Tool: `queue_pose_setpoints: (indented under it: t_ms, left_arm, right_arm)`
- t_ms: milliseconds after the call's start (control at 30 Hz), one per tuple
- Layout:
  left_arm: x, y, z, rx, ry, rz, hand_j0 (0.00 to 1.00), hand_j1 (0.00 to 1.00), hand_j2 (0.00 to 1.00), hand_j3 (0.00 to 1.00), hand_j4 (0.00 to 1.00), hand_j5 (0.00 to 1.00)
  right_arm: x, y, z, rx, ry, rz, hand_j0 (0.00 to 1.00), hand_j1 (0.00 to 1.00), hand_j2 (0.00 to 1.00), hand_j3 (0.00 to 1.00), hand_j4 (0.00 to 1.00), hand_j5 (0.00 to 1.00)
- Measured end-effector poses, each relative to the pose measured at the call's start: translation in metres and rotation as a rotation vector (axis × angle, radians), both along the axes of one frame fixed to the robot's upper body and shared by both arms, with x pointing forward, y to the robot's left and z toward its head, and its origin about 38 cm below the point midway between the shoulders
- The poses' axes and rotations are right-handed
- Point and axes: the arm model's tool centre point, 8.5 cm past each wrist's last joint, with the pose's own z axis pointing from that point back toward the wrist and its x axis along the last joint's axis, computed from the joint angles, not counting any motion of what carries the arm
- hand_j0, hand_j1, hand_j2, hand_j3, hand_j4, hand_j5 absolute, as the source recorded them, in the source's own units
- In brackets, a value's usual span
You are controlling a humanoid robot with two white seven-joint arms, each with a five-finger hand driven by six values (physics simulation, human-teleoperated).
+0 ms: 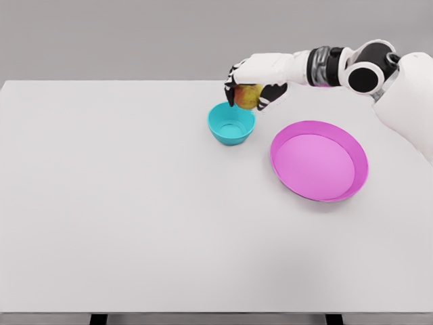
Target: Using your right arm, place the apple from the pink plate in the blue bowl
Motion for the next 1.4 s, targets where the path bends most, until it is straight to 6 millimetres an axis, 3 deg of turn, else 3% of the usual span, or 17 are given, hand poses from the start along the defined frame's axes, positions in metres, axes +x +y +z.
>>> queue_pose_setpoints:
  t_ms: [133,300,333,400,467,567,667,733,767,833,967,1133,1267,1300,1333,1400]
  left_arm:
    - [0.0,0.0,0.0,0.0,0.0,0.0,1.0,1.0,1.0,1.0,1.0,1.0]
    - [0.0,0.0,0.0,0.0,0.0,0.0,1.0,1.0,1.0,1.0,1.0,1.0]
    - [0.0,0.0,0.0,0.0,0.0,0.0,1.0,1.0,1.0,1.0,1.0,1.0]
    - [0.0,0.0,0.0,0.0,0.0,0.0,1.0,1.0,1.0,1.0,1.0,1.0]
    - [0.0,0.0,0.0,0.0,0.0,0.0,1.0,1.0,1.0,1.0,1.0,1.0]
    - [0.0,0.0,0.0,0.0,0.0,0.0,1.0,1.0,1.0,1.0,1.0,1.0]
    - [0.0,0.0,0.0,0.0,0.0,0.0,1.0,1.0,1.0,1.0,1.0,1.0]
    - [0.0,0.0,0.0,0.0,0.0,0.0,1.0,1.0,1.0,1.0,1.0,1.0]
    - [0.0,0.0,0.0,0.0,0.0,0.0,1.0,1.0,1.0,1.0,1.0,1.0]
    - [0.0,0.0,0.0,0.0,0.0,0.0,1.0,1.0,1.0,1.0,1.0,1.0]
    - [0.0,0.0,0.0,0.0,0.0,0.0,1.0,1.0,1.0,1.0,1.0,1.0]
    - [0.0,0.0,0.0,0.0,0.0,0.0,1.0,1.0,1.0,1.0,1.0,1.0]
    - [0.0,0.0,0.0,0.0,0.0,0.0,1.0,1.0,1.0,1.0,1.0,1.0]
    - [0.0,0.0,0.0,0.0,0.0,0.0,1.0,1.0,1.0,1.0,1.0,1.0]
    - [0.0,0.0,0.0,0.0,0.0,0.0,1.0,1.0,1.0,1.0,1.0,1.0]
    - [0.0,0.0,0.0,0.0,0.0,0.0,1.0,1.0,1.0,1.0,1.0,1.0]
  right_arm:
    - [0.017,0.02,-0.005,-0.004,0.018,-0.007,0.45,0.45,0.45,0.45,0.45,0.45]
    - [0.024,0.031,-0.031,-0.025,0.068,-0.009,0.46,0.46,0.46,0.46,0.46,0.46]
    - [0.024,0.032,-0.033,-0.027,0.07,-0.007,0.51,0.51,0.51,0.51,0.51,0.51]
    - [0.025,0.034,-0.034,-0.028,0.072,-0.007,0.76,0.76,0.76,0.76,0.76,0.76]
    - [0.025,0.035,-0.035,-0.028,0.074,-0.01,0.85,0.85,0.85,0.85,0.85,0.85]
    - [0.025,0.034,-0.036,-0.028,0.076,-0.015,0.88,0.88,0.88,0.88,0.88,0.88]
    - [0.024,0.032,-0.04,-0.028,0.082,-0.018,0.99,0.99,0.99,0.99,0.99,0.99]
    - [0.022,0.033,-0.039,-0.026,0.078,-0.013,1.0,1.0,1.0,1.0,1.0,1.0]
    - [0.016,0.031,-0.049,-0.019,0.092,-0.011,1.0,1.0,1.0,1.0,1.0,1.0]
    - [-0.005,0.018,-0.061,0.008,0.097,-0.013,1.0,1.0,1.0,1.0,1.0,1.0]
    - [-0.044,-0.035,0.021,0.05,-0.072,-0.022,1.0,1.0,1.0,1.0,1.0,1.0]
    - [-0.092,-0.079,-0.008,0.043,0.002,-0.029,1.0,1.0,1.0,1.0,1.0,1.0]
    - [-0.102,-0.098,0.01,0.068,-0.034,-0.022,1.0,1.0,1.0,1.0,1.0,1.0]
    - [-0.105,-0.102,0.006,0.067,-0.024,-0.024,1.0,1.0,1.0,1.0,1.0,1.0]
    - [-0.109,-0.108,-0.002,0.061,-0.005,-0.026,1.0,1.0,1.0,1.0,1.0,1.0]
    - [-0.129,-0.13,-0.043,0.052,0.089,-0.055,1.0,1.0,1.0,1.0,1.0,1.0]
